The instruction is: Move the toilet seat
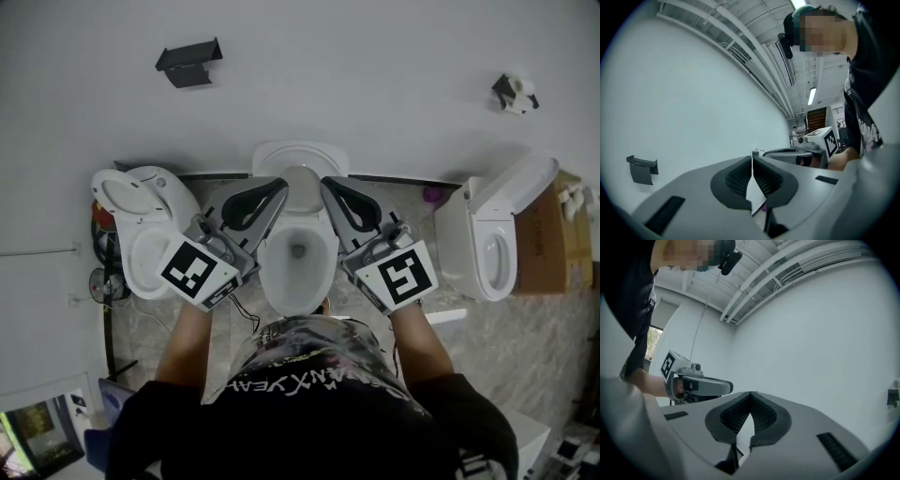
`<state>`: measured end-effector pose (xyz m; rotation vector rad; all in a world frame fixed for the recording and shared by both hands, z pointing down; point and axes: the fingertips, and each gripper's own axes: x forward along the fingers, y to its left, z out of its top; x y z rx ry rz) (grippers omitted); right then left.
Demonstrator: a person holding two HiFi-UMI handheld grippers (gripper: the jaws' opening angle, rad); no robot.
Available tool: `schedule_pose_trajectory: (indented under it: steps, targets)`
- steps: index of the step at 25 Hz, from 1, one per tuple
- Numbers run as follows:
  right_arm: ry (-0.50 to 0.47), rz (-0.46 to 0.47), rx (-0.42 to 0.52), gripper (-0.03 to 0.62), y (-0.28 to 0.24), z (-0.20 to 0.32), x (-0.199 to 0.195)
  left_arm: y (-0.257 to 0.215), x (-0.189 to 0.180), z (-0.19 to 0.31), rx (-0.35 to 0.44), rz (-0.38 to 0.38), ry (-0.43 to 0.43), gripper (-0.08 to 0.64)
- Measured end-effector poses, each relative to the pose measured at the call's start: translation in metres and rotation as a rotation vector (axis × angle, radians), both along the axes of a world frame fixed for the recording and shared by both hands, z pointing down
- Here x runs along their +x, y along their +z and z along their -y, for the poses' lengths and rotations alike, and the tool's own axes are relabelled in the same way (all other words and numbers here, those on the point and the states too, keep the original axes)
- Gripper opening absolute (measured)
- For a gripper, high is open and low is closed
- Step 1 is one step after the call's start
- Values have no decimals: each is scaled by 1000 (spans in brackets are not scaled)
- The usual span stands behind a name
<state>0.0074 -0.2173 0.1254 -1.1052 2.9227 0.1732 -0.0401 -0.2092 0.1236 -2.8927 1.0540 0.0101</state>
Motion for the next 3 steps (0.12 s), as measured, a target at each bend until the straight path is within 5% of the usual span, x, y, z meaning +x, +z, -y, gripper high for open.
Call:
schedule_pose_trajectory:
  steps: [3]
  targets:
    - [0, -23, 22, 0, 1, 0, 0, -1, 2, 0, 6, 0, 1, 31]
